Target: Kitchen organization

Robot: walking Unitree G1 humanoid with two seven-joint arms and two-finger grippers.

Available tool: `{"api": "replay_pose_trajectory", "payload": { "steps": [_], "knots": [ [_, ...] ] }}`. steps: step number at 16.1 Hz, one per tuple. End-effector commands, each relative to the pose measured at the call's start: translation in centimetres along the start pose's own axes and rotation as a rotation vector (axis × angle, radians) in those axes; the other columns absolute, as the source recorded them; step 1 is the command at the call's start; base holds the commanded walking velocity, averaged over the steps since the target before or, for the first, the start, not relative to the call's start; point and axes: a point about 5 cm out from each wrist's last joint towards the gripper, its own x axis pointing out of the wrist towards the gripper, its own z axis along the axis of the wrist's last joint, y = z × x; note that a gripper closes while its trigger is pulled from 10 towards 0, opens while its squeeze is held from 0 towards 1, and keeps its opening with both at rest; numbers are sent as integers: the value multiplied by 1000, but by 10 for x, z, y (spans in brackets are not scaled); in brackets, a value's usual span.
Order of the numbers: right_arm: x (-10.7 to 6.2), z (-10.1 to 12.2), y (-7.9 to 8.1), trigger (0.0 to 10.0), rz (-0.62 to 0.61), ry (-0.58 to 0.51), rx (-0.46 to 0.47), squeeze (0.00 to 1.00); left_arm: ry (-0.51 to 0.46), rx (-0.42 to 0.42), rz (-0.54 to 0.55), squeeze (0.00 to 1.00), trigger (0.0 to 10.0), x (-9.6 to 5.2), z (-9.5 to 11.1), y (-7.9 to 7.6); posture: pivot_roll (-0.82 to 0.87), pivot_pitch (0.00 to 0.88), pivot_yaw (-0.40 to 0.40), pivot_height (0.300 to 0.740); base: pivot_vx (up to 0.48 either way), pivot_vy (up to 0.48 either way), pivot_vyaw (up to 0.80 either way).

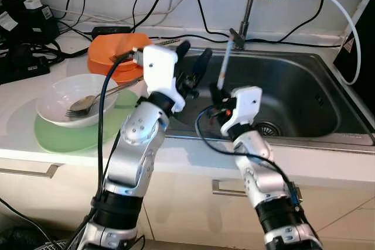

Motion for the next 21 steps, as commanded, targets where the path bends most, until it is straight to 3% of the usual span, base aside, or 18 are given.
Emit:
{"api": "replay_pose_trajectory", "payload": {
  "steps": [1,3,4,5,7,11,21],
  "knots": [
    [1,0,-5,0,-20,4,-11,0,3,4,1,0,10000,-2,2,0,83,25,18,740,0,0,0],
    [4,0,-12,0,-56,6,-25,0,32,7,3,0,10000,-6,-2,1,87,25,19,740,0,0,0],
    [6,0,-17,8000,-89,12,-34,0,56,8,5,0,10000,-9,-6,2,87,25,19,740,0,0,0],
    [7,-2,-22,10000,-125,27,-55,0,107,10,-8,0,10000,-12,-12,3,87,25,19,740,0,0,0],
    [8,-4,-23,10000,-110,34,-83,0,267,32,-33,0,10000,-24,-36,4,93,23,21,740,0,0,0],
    [5,-9,-26,10000,-144,35,-71,0,400,26,-78,0,10000,-46,-55,-1,99,19,19,740,0,0,0],
    [3,-20,-31,10000,-171,70,-81,0,526,21,-168,0,10000,-67,-65,-2,106,0,20,740,0,0,0]
  ]
}}
